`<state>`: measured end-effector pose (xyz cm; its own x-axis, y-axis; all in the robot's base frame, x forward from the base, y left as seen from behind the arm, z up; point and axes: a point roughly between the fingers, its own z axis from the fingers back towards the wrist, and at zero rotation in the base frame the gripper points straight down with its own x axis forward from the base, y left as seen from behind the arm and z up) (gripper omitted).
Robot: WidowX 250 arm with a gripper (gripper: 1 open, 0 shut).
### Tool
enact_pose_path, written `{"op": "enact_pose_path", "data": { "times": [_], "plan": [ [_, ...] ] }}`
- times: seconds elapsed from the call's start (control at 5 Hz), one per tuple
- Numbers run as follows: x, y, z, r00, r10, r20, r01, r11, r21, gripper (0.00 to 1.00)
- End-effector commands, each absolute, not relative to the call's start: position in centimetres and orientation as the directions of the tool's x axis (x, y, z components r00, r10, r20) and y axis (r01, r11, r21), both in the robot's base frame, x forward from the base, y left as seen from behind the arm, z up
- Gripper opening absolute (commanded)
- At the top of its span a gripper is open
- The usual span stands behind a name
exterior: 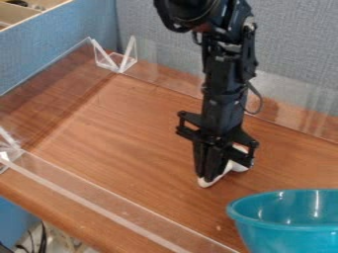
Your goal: Put the mushroom in the blue bowl
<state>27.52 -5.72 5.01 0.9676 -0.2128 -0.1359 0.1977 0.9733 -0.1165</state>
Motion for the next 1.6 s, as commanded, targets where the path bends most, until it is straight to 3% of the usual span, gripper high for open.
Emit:
{"op": "enact_pose_path", "data": {
  "times": [0.0, 0.2, 0.4, 0.6, 0.8, 1.0, 1.2, 1.4],
  "plan": [
    [27.7, -6.1, 6.2, 0.964, -0.25, -0.087, 0.239, 0.963, -0.12, 1.0],
    [27.0, -6.7, 6.1, 0.952, -0.294, -0.085, 0.282, 0.951, -0.125, 0.0],
    [27.5, -7.9, 6.6, 0.954, -0.288, -0.081, 0.277, 0.952, -0.132, 0.0],
    [28.0, -9.0, 7.4, 0.959, -0.274, -0.078, 0.262, 0.955, -0.14, 1.0],
    [27.9, -9.4, 6.8, 0.951, -0.296, -0.087, 0.283, 0.949, -0.138, 0.0],
    [27.8, -9.6, 6.2, 0.944, -0.317, -0.097, 0.303, 0.944, -0.13, 1.0],
    [27.6, -9.7, 5.5, 0.934, -0.338, -0.116, 0.324, 0.938, -0.121, 0.0],
    [27.2, -10.4, 6.0, 0.928, -0.352, -0.121, 0.339, 0.933, -0.117, 0.0]
  ]
}}
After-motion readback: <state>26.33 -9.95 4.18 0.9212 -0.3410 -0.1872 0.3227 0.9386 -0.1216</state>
